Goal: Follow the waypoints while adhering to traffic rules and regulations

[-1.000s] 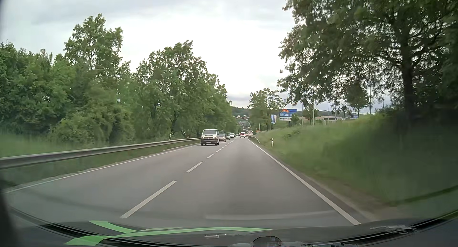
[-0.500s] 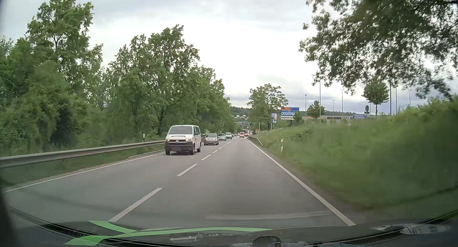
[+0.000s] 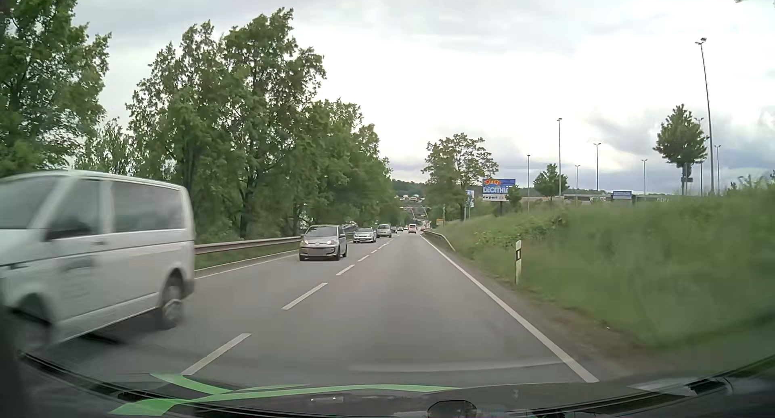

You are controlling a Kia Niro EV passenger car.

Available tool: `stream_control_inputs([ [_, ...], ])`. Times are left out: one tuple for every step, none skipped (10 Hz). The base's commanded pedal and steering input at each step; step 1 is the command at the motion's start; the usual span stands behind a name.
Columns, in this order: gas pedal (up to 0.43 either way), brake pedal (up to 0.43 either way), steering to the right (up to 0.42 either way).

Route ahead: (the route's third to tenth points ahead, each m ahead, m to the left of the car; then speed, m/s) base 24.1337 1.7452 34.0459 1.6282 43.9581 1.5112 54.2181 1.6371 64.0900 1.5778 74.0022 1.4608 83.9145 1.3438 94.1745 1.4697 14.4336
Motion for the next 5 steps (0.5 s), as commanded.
stream_control_inputs([
  [0.039, 0.000, -0.006],
  [0.039, 0.000, -0.007],
  [0.039, 0.000, -0.007],
  [0.039, 0.000, -0.006],
  [0.039, 0.000, -0.006],
])
